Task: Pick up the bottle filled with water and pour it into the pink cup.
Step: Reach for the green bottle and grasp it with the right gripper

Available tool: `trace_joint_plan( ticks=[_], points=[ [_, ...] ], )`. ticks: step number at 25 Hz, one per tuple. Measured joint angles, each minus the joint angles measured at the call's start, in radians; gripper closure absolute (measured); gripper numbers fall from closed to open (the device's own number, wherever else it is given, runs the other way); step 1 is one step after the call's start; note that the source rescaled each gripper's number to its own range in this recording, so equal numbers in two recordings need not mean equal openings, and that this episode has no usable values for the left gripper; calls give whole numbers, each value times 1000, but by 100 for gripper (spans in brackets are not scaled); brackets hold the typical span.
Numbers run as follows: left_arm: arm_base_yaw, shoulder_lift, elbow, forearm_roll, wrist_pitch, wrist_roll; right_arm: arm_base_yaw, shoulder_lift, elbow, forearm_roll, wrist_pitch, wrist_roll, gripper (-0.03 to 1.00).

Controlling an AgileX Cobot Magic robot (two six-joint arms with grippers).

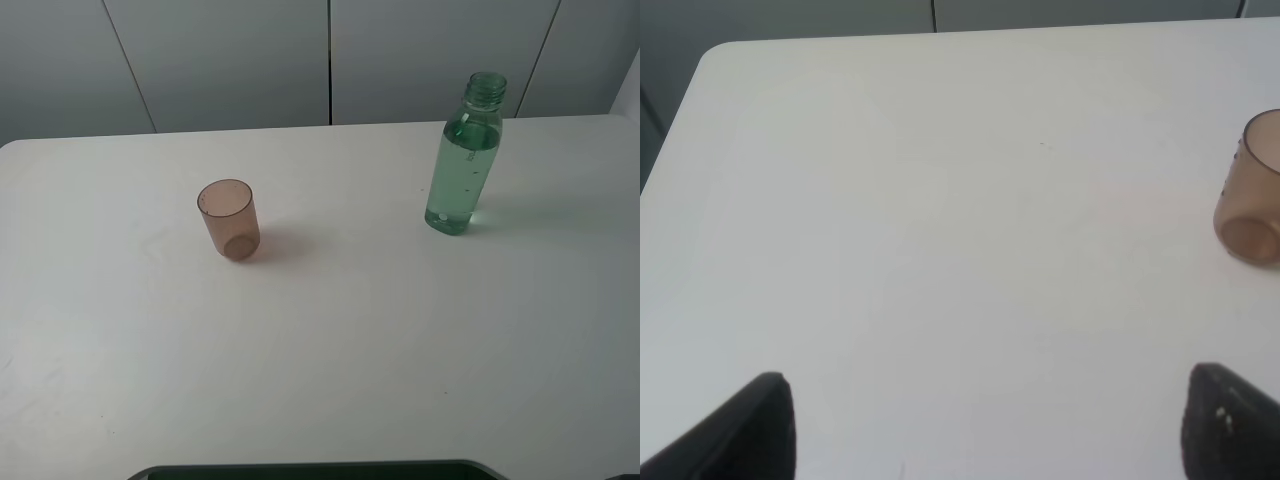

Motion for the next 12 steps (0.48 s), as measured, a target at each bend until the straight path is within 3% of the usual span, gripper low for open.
trace_joint_plan(
  ticks=[10,11,12],
  points=[
    [0,0,0,0,0,0,0,0,0,0,0,0,36],
    [0,0,0,0,0,0,0,0,0,0,0,0,34],
    [0,0,0,0,0,0,0,0,0,0,0,0,24]
  ],
)
